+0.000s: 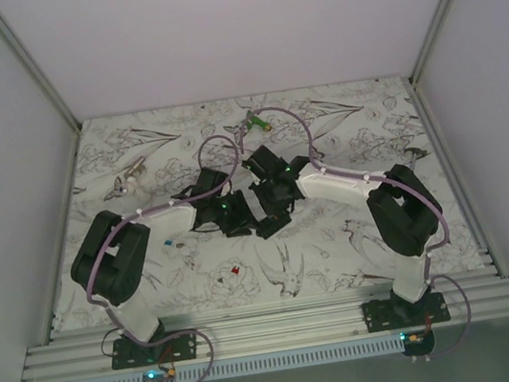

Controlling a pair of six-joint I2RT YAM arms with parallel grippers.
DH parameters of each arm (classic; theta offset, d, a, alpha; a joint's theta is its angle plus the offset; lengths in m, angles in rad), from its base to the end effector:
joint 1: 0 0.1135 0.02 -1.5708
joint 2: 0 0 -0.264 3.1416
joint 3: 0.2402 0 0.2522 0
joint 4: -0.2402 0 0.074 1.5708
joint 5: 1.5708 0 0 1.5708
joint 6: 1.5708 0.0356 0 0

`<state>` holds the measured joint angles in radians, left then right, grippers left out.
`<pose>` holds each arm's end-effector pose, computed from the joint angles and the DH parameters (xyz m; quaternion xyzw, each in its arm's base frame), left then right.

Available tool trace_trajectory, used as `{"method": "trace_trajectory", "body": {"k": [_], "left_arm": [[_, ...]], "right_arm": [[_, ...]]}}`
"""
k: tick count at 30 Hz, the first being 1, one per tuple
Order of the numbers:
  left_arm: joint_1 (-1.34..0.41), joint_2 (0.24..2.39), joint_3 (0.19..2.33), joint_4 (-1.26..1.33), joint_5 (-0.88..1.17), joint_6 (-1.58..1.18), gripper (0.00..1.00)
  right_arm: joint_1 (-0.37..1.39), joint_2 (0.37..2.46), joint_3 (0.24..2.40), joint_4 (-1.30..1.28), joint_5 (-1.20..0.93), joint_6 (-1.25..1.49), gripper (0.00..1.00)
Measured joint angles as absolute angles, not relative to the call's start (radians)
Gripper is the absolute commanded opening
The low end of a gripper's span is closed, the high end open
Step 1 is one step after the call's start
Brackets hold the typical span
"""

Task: Snap on the fuse box
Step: Install the fuse at the fuse box base.

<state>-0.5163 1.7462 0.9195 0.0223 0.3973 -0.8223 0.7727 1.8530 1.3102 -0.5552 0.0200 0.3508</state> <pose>0.2978 -0.1849 0.1569 -0.0656 0.9099 -0.3710 0.1739 0.2756 0.2677 0.1943 -0.2013 0.9511 0.1165 0.2034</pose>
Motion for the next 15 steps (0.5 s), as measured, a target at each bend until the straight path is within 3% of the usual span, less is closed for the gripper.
{"method": "trace_trajectory", "body": {"k": [15], "left_arm": [[-0.523,1.774,0.933,0.049,0.430,-0.838,0.29]], "right_arm": [[0.770,1.880,1.341,-0.593,0.014,0.355,0.00]]}}
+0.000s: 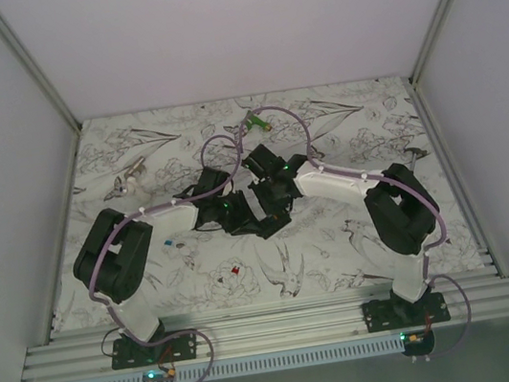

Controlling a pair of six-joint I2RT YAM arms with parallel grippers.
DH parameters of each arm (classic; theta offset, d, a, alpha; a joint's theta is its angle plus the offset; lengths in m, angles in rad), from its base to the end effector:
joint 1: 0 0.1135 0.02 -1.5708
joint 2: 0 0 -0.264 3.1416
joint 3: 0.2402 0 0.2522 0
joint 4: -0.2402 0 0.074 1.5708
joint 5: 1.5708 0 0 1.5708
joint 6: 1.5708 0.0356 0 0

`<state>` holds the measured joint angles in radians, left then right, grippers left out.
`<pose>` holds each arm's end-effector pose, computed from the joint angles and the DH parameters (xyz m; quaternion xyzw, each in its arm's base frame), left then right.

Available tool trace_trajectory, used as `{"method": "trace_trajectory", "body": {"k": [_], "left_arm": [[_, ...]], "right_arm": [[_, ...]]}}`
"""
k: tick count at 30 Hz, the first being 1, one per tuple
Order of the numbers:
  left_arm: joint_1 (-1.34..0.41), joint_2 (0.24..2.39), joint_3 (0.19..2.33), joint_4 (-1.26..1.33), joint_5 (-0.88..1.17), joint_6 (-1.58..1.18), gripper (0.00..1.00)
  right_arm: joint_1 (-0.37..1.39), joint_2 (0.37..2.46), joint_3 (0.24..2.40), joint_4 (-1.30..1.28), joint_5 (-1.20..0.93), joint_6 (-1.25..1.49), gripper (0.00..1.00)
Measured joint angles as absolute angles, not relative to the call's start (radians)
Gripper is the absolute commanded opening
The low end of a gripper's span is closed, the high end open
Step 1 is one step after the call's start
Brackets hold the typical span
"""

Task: Snap on the fuse box
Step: Install the fuse at the fuse box base.

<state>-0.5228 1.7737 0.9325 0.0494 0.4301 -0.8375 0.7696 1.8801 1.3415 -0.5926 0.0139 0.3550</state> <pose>0.3010 -0.1906 0.1538 -0.0616 0.9053 -0.3868 0.1643 0.2790 0.2697 0.1917 -0.1994 0.9553 0.1105 0.1881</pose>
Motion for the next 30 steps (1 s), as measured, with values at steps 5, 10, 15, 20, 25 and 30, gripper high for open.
{"method": "trace_trajectory", "body": {"k": [5,10,15,20,25,30], "left_arm": [[-0.523,1.774,0.933,0.052,0.434,-0.838,0.28],[-0.523,1.774,0.933,0.054,0.436,-0.838,0.27],[-0.523,1.774,0.933,0.055,0.437,-0.838,0.27],[-0.523,1.774,0.932,0.056,0.437,-0.838,0.27],[-0.523,1.774,0.933,0.056,0.438,-0.840,0.27],[-0.524,1.774,0.932,0.055,0.440,-0.841,0.27]], "right_arm": [[0.770,1.890,1.346,-0.593,0.021,0.360,0.00],[0.770,1.908,1.357,-0.609,0.029,0.363,0.00],[0.771,1.907,1.353,-0.607,0.030,0.363,0.00],[0.784,1.905,1.349,-0.603,0.056,0.362,0.00],[0.788,1.882,1.336,-0.584,0.059,0.359,0.00],[0.788,1.872,1.332,-0.585,0.052,0.363,0.00]]}}
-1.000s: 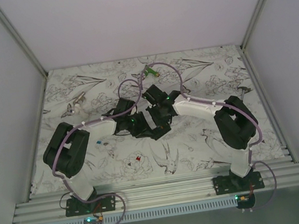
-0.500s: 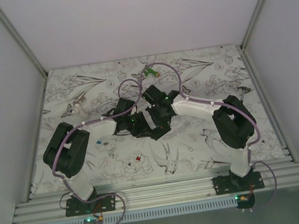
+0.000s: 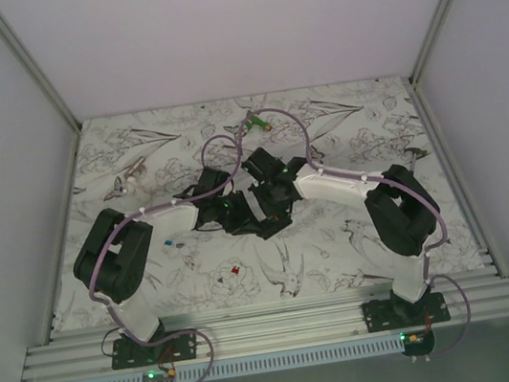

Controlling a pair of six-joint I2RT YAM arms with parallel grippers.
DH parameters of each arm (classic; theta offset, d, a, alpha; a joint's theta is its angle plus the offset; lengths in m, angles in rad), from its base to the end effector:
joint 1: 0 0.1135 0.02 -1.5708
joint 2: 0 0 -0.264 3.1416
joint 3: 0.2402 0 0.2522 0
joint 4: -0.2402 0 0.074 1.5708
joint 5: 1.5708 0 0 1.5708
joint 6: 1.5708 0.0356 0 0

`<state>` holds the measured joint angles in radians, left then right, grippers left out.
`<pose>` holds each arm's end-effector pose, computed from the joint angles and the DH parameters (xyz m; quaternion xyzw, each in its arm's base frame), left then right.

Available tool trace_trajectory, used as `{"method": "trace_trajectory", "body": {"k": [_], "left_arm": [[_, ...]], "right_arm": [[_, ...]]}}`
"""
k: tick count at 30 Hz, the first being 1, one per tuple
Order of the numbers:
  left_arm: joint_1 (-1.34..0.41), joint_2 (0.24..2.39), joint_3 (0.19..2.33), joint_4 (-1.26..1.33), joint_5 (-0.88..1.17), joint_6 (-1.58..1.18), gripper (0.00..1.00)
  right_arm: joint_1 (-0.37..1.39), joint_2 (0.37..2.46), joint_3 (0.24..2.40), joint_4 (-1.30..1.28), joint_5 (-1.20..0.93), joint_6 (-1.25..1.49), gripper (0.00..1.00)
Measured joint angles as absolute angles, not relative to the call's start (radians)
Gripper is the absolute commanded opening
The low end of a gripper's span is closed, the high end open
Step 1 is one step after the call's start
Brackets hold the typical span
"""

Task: Snap on the fuse box
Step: Install the fuse at the fuse box base.

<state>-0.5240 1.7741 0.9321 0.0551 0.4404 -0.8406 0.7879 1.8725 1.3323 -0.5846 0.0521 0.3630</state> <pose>0.3008 -0.1914 0.1541 -0.0598 0.9037 -0.3917 0.1620 0.2740 0.2728 0.1922 -0.1999 0.9542 0.0990 0.1993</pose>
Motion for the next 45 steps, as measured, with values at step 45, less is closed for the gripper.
{"method": "trace_trajectory", "body": {"k": [45], "left_arm": [[-0.529,1.774,0.932,0.057,0.440,-0.842,0.27]], "right_arm": [[0.761,1.809,1.253,-0.550,0.006,0.458,0.05]]}}
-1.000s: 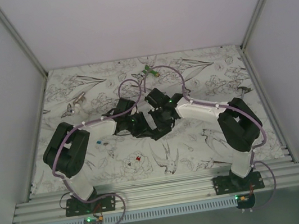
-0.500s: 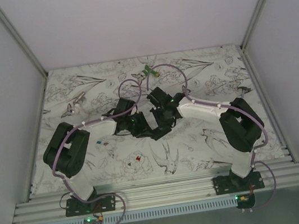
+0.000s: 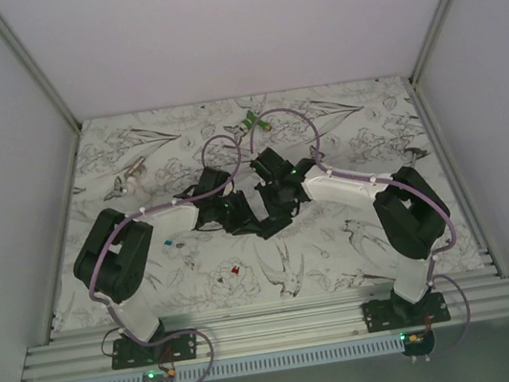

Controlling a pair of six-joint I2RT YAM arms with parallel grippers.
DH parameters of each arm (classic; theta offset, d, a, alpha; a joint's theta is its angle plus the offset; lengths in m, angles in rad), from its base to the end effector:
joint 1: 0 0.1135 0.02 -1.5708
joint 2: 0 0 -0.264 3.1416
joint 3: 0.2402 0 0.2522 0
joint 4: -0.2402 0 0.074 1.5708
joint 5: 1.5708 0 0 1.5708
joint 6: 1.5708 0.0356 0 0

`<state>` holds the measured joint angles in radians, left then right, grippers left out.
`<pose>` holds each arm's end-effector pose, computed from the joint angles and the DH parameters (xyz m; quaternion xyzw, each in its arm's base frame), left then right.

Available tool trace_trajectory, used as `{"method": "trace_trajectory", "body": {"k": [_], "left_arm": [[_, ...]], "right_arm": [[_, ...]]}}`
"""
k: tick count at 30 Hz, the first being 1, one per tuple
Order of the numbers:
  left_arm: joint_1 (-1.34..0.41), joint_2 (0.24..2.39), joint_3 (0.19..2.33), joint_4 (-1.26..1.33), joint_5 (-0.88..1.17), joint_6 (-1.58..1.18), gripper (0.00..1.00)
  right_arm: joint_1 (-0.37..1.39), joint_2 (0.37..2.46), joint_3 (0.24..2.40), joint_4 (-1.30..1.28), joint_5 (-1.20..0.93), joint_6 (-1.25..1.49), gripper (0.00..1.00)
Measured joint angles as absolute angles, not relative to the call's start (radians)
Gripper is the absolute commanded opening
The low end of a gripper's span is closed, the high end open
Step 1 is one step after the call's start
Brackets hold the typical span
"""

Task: Snap on the fuse box
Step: Install the fuse at the fuse box base.

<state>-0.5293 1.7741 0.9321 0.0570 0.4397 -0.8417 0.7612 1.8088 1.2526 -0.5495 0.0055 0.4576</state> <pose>0.2999 -0.1930 0.1542 -0.0578 0.9036 -0.3925 0.1617 0.2688 0.2558 0.1937 -0.1465 0.9620 0.1297 0.1905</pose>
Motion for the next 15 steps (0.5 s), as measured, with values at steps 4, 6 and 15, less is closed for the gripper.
{"method": "trace_trajectory", "body": {"k": [4,6,15], "left_arm": [[-0.529,1.774,0.933,0.057,0.439,-0.842,0.27],[-0.529,1.774,0.932,0.057,0.439,-0.842,0.27],[-0.530,1.774,0.933,0.059,0.437,-0.842,0.27]], "right_arm": [[0.761,1.809,1.253,-0.558,0.001,0.457,0.00],[0.761,1.811,1.251,-0.569,-0.002,0.457,0.00],[0.761,1.861,1.221,-0.609,-0.014,0.455,0.00]]}}
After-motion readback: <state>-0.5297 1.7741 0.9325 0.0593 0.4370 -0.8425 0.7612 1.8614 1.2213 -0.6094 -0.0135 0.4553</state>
